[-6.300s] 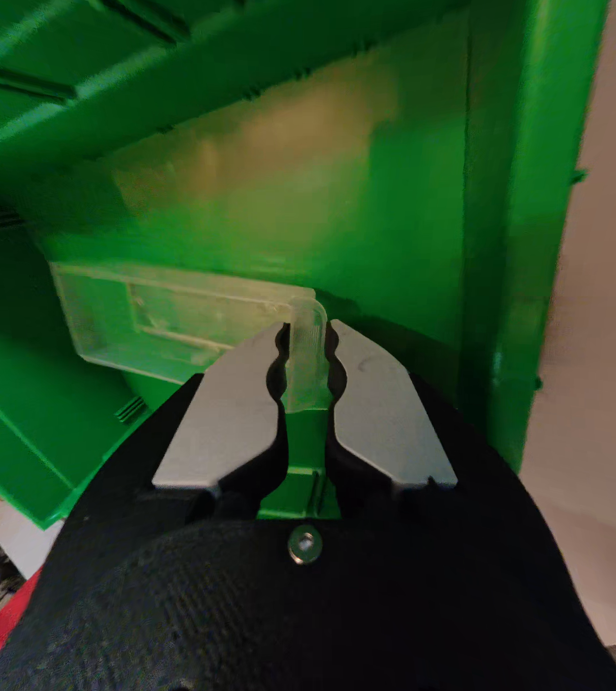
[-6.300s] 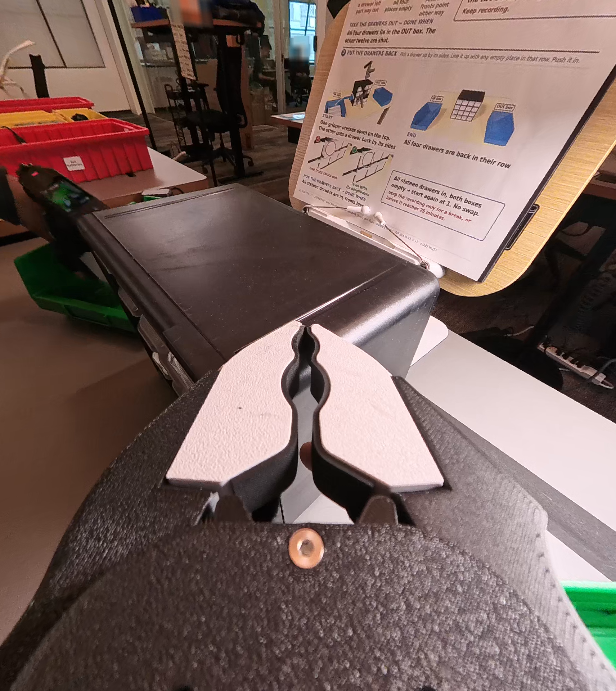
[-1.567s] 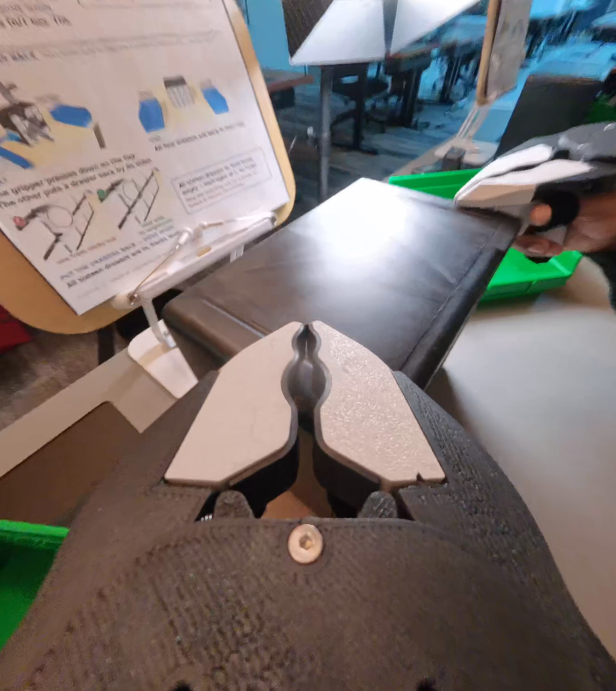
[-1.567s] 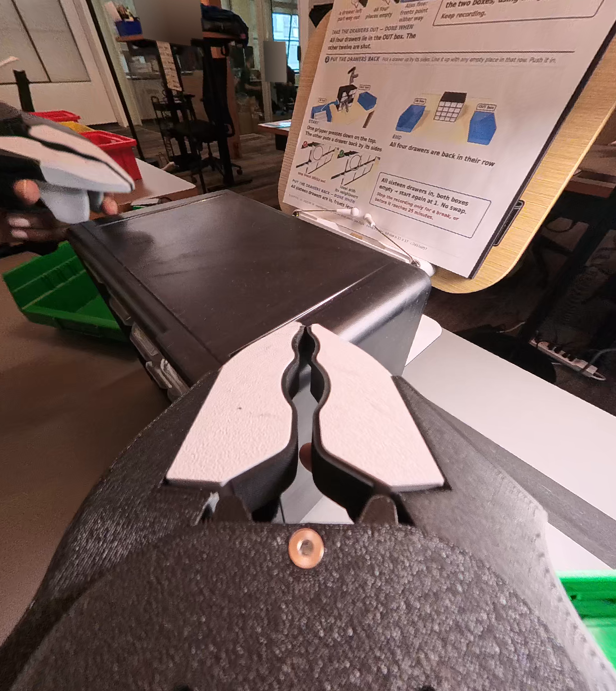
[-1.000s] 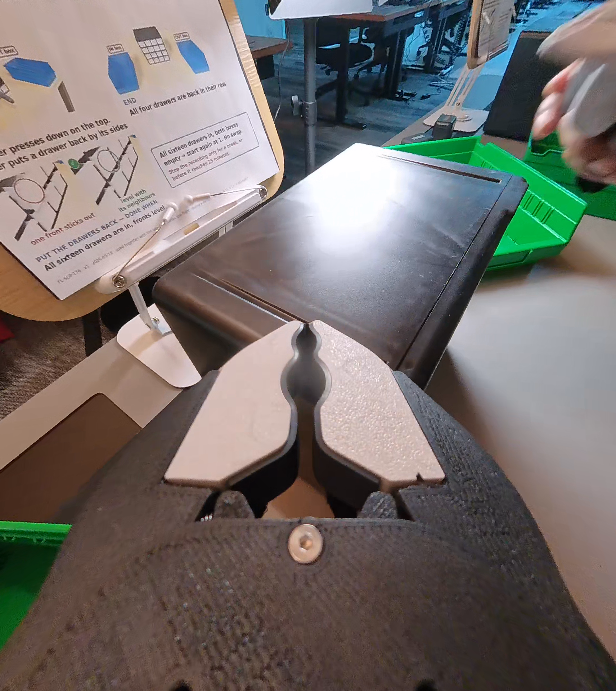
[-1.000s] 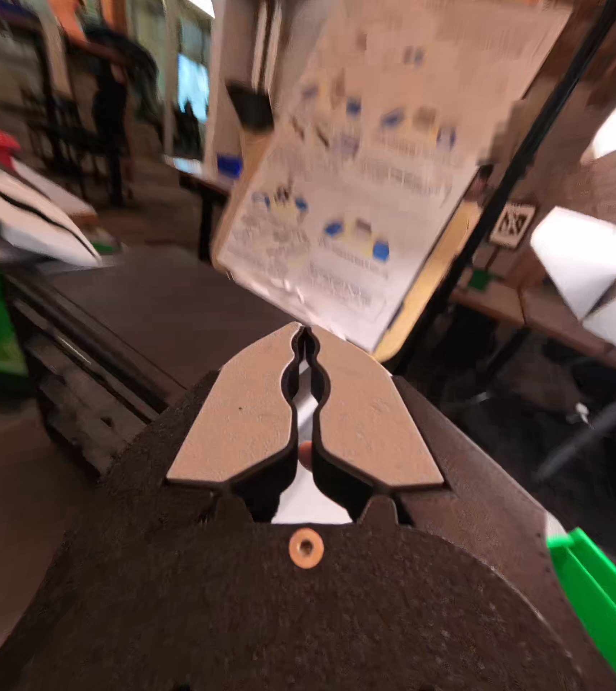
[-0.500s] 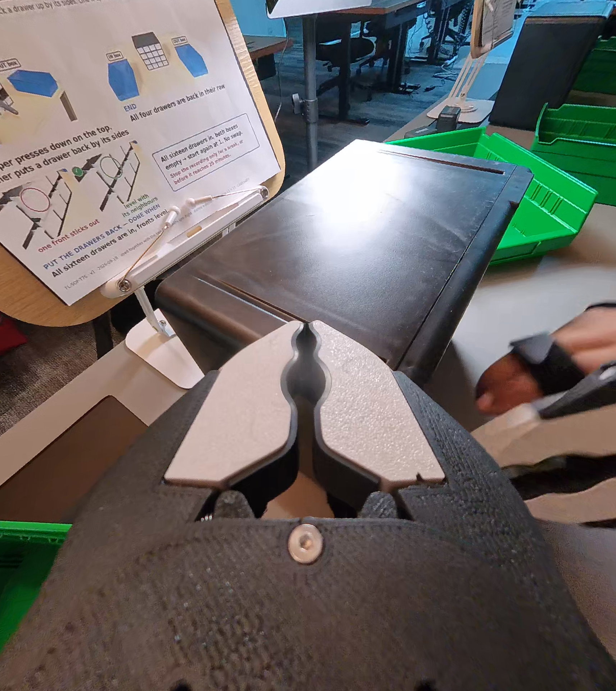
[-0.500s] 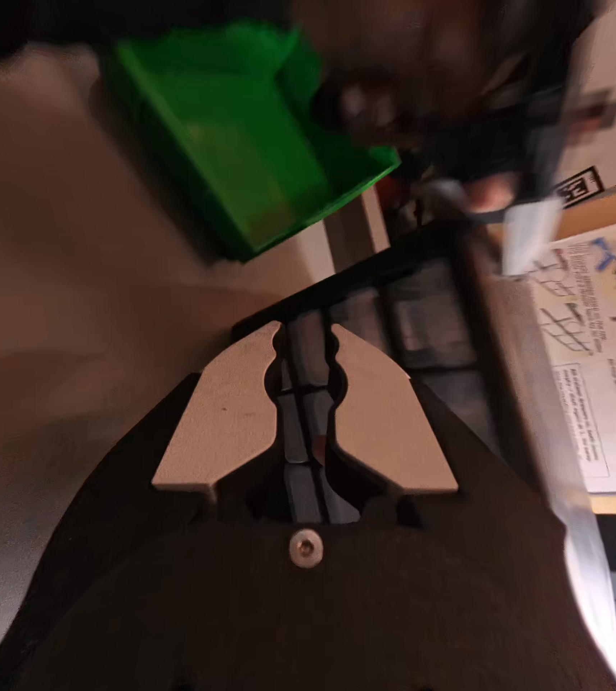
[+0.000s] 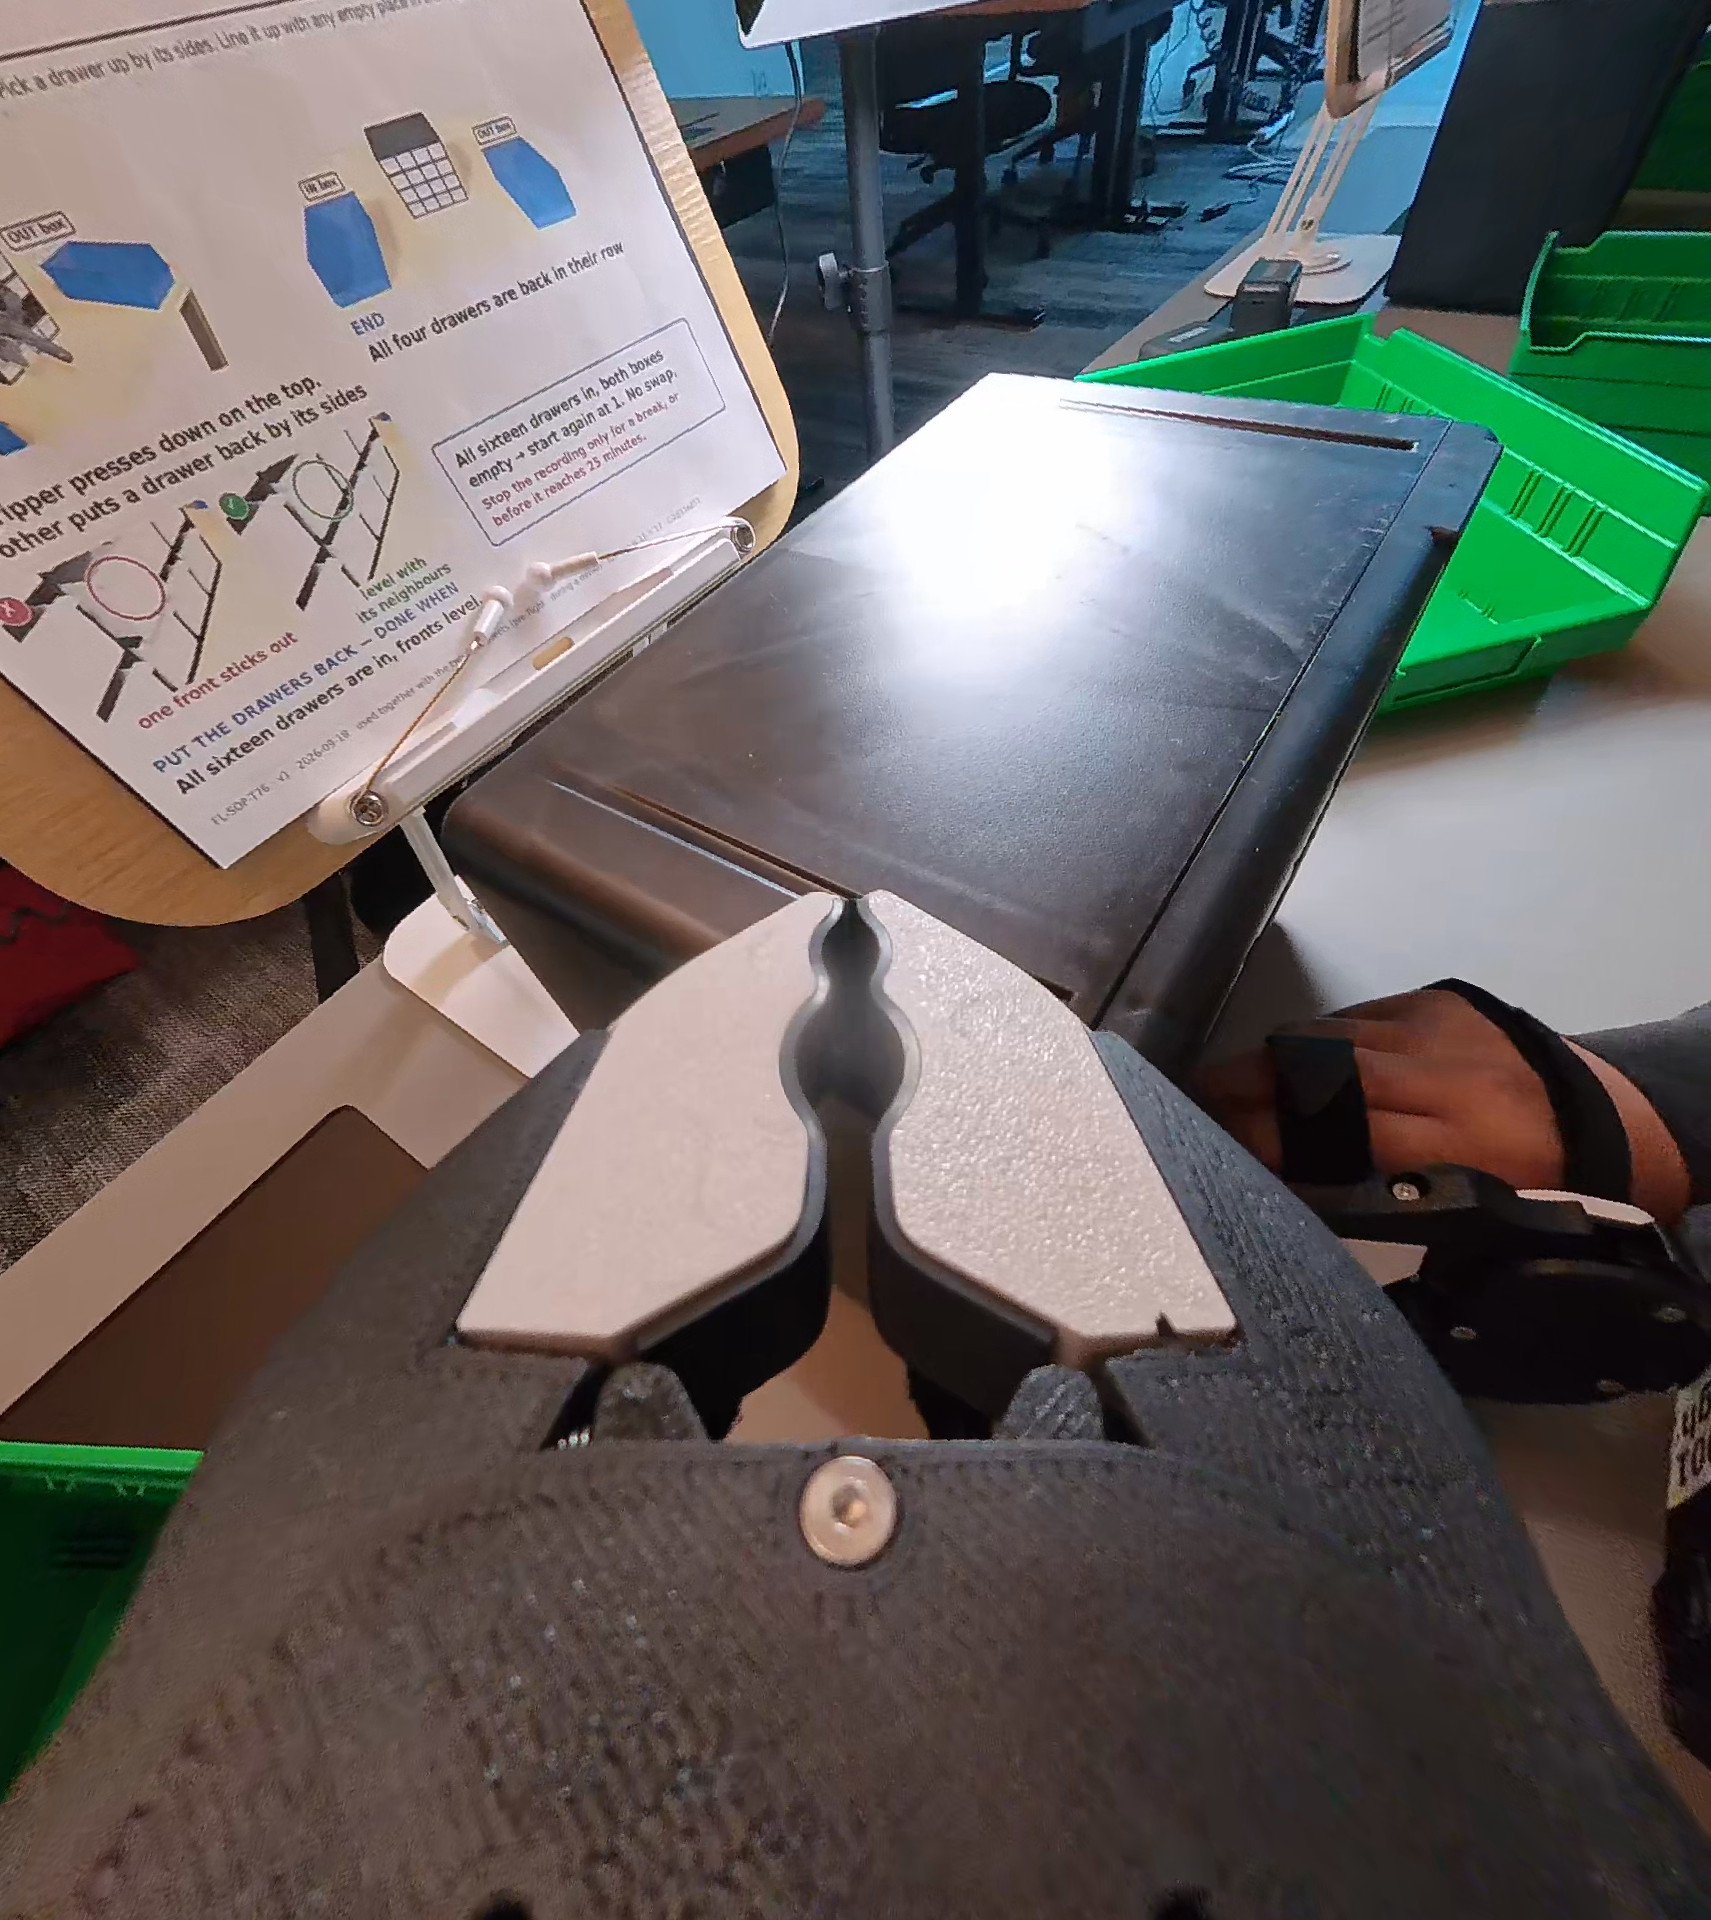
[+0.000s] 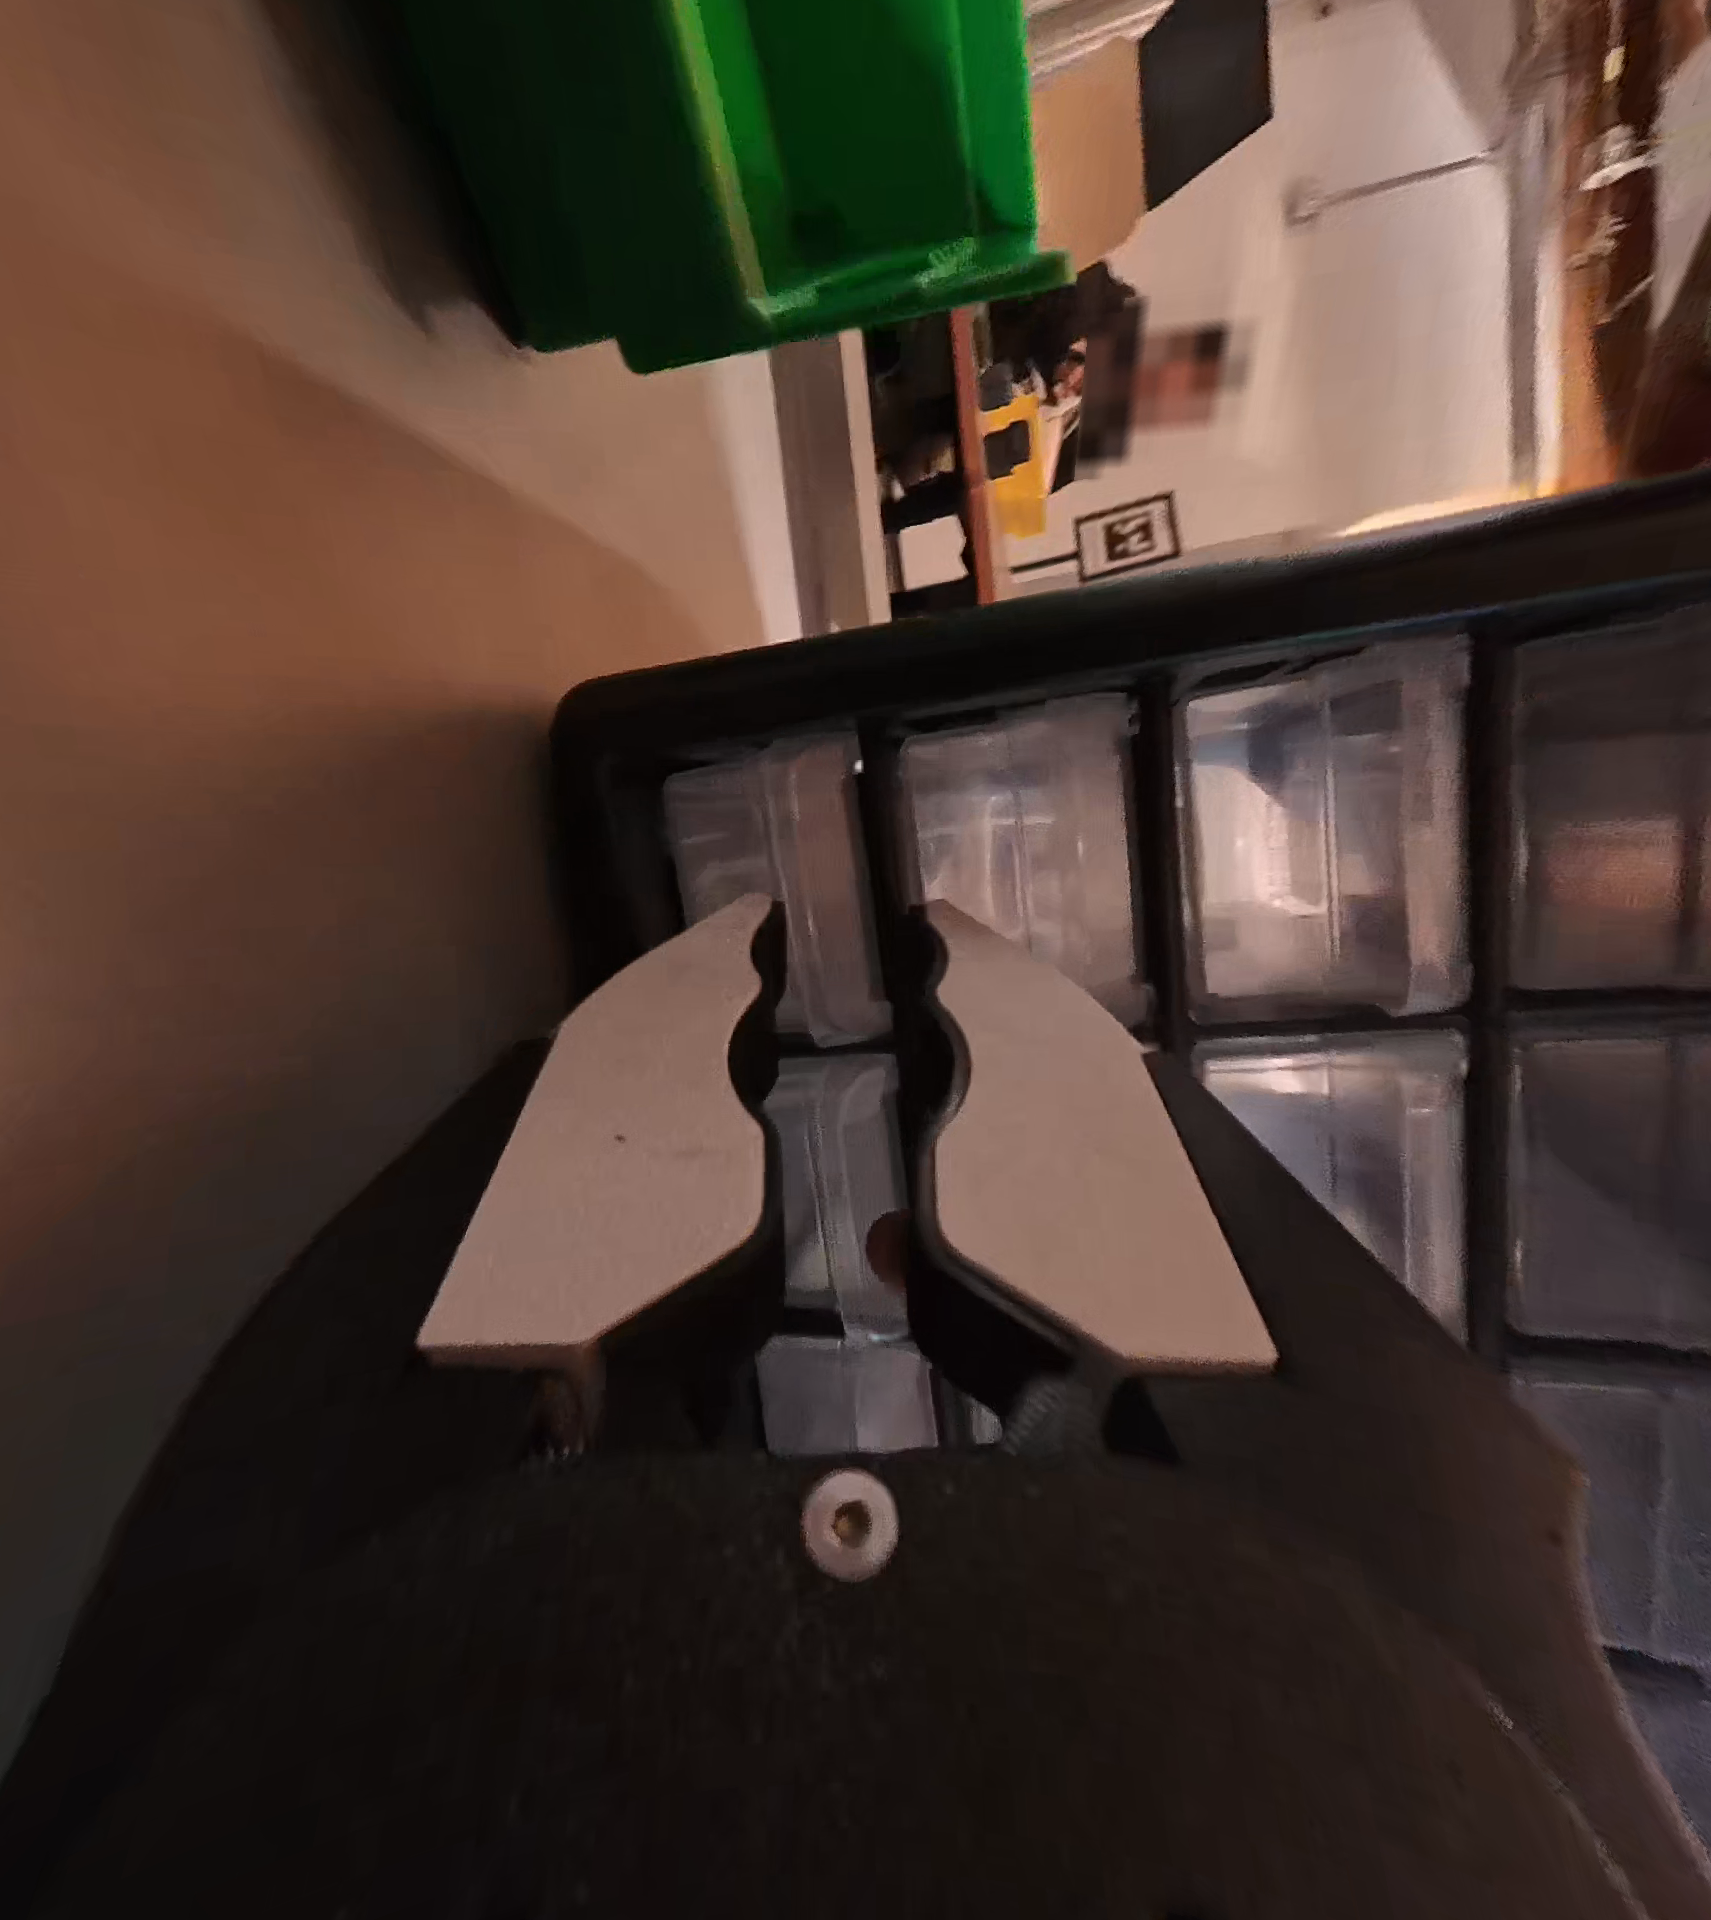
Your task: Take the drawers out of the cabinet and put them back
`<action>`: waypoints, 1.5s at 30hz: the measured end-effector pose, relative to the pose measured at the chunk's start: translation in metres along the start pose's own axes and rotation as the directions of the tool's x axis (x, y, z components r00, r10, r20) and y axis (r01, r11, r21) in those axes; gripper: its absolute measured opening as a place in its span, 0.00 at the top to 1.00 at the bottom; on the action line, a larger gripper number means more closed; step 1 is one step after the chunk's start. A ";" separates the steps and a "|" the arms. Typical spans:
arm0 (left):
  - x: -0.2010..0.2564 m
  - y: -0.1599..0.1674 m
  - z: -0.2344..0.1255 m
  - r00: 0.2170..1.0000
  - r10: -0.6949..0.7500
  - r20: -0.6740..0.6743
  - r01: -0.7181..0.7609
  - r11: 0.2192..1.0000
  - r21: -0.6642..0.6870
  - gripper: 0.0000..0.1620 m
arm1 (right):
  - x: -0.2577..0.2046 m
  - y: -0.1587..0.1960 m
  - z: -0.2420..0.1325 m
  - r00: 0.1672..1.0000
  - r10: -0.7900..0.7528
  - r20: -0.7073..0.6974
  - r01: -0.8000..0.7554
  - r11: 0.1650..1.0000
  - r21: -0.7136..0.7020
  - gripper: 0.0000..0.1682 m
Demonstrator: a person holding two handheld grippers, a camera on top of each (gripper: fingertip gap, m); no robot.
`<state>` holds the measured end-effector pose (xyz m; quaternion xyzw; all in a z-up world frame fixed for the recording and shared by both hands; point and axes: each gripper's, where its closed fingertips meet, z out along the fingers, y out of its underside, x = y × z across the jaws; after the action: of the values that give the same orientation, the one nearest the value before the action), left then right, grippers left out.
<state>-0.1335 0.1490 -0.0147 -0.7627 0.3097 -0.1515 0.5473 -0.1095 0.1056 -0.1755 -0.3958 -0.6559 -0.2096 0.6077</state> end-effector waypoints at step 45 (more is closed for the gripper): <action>0.008 -0.001 0.002 0.997 0.001 -0.083 0.003 0.999 0.048 1.00 | -0.016 -0.041 -0.139 0.743 0.223 0.632 -0.322 0.946 0.045 0.89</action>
<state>-0.1260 0.1453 -0.0154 -0.7426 0.3281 -0.1906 0.5519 -0.0543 -0.0279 -0.1586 -0.4869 -0.7671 0.0733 0.4112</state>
